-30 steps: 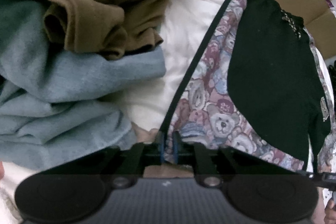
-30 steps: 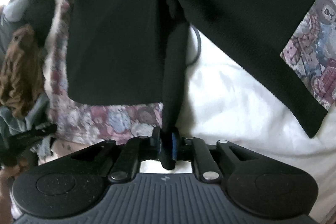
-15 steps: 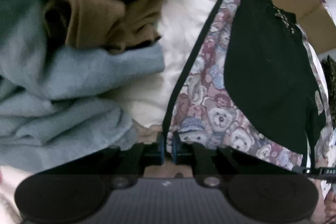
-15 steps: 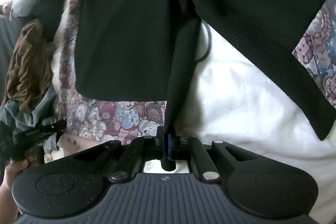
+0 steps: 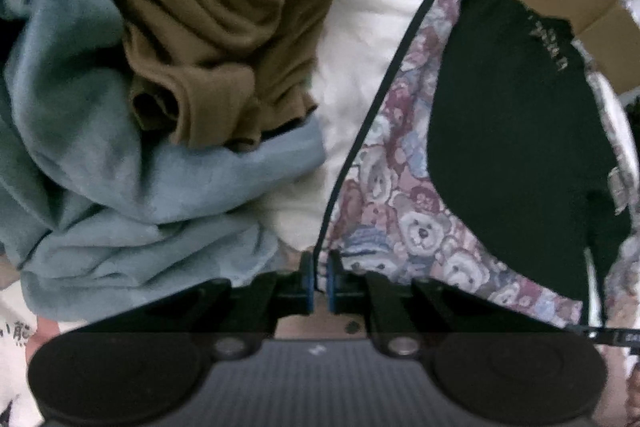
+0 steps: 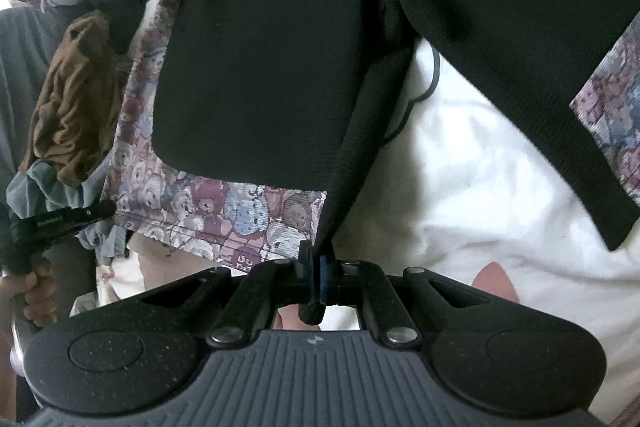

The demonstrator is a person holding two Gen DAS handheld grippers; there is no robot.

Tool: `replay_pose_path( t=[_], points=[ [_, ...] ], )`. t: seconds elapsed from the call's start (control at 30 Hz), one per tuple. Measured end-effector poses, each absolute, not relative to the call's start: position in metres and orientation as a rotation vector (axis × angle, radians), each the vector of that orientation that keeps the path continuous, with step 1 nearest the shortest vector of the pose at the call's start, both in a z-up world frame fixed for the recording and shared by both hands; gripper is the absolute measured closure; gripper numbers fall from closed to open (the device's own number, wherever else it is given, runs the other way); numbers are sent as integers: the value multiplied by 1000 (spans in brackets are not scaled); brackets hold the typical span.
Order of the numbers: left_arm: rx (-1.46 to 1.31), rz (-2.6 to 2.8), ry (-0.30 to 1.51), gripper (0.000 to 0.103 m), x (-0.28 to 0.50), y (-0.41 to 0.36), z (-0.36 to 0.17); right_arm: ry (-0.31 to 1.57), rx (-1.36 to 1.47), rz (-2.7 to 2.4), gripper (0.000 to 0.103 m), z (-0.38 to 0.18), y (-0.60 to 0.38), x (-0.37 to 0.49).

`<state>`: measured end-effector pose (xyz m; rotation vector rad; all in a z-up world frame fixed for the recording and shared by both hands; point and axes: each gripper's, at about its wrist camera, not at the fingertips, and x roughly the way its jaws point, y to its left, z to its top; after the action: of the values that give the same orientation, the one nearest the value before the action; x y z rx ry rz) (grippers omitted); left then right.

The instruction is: Fold clothes

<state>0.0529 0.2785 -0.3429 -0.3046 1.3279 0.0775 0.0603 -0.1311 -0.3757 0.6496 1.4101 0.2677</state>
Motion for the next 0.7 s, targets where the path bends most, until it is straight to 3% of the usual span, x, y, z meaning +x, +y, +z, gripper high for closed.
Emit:
replay_pose_path(
  t=[0.17,0.33,0.4,0.57,0.7],
  points=[
    [-264,112,1388,91,61,272,-379,1454,625,203,100,-398,-124,66],
    [-227,96,1360,84,62,264,-359,1454,585,233,91,-379,-123,70],
    [-233,104,1345,82,63,264,-350,1439,548,249,83,-367,-128,72],
    [-245,91,1287,73,75,261,-331,1379,478,220,83,-338,-149,76],
    [-241,42,1243,72,94,244,-325,1303,435,187,82,-321,-162,84]
  ],
)
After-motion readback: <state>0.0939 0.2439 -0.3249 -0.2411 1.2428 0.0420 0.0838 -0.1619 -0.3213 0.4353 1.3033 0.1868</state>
